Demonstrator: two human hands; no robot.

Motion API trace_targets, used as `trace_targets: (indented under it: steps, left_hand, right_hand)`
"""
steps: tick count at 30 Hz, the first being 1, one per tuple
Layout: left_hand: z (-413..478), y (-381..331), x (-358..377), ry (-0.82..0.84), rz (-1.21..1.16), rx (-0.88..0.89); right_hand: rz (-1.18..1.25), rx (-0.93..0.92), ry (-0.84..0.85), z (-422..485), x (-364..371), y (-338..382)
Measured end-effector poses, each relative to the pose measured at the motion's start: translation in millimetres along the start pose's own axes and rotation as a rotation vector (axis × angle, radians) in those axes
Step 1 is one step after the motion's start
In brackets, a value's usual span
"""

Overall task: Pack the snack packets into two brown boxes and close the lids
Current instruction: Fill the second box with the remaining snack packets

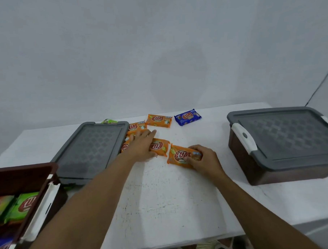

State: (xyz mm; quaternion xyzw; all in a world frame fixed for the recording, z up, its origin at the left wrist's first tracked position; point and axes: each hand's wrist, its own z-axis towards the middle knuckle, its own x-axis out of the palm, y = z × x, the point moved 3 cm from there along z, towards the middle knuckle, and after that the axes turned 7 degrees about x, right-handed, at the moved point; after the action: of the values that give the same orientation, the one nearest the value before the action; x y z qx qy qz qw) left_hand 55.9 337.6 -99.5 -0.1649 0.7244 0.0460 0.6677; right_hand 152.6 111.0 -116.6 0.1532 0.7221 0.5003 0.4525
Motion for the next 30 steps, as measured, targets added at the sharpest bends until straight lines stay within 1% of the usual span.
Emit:
trace_targets:
  steps: [3, 7, 12, 14, 15, 17, 20, 25, 28, 30]
  left_hand:
    - [0.6, -4.2, -8.4, -0.026, 0.109, 0.077]
    - [-8.2, -18.2, -25.2, -0.157, 0.09, 0.186]
    - [-24.7, -6.0, -62.9, -0.268, -0.277, 0.139]
    - [-40.8, 8.2, -84.6, -0.3, -0.36, 0.129]
    - [-50.1, 15.7, -95.8, -0.291, -0.394, 0.115]
    - [-74.6, 32.4, -117.2, -0.222, -0.452, 0.085]
    - [-113.1, 65.5, -140.5, -0.128, -0.455, 0.087]
    - [-187.6, 128.6, -161.8, -0.119, -0.627, 0.036]
    - [-236.1, 173.4, -168.7, -0.079, -0.641, 0.02]
    - [-261.6, 201.2, -169.0, -0.057, -0.612, 0.011]
  right_hand:
    - [-0.063, 0.044, 0.015, -2.3, -3.2, 4.6]
    - [-0.084, 0.115, -0.032, -8.7, -3.6, 7.7]
    - [-0.134, 0.182, 0.037, -12.8, -1.8, 21.5]
    - [-0.135, 0.187, 0.062, -15.3, 2.2, 31.4]
    - [-0.121, 0.19, 0.067, -17.0, 4.1, 37.5]
    - [-0.061, 0.192, 0.077, -21.7, 10.2, 53.7]
    - [0.01, 0.154, 0.108, -31.1, 27.5, 84.6]
    - [0.144, 0.073, 0.179, -58.0, 80.3, 156.1]
    - [0.138, -0.003, 0.259, -79.5, 123.5, 207.7]
    - [0.071, -0.052, 0.298, -92.8, 150.2, 235.5]
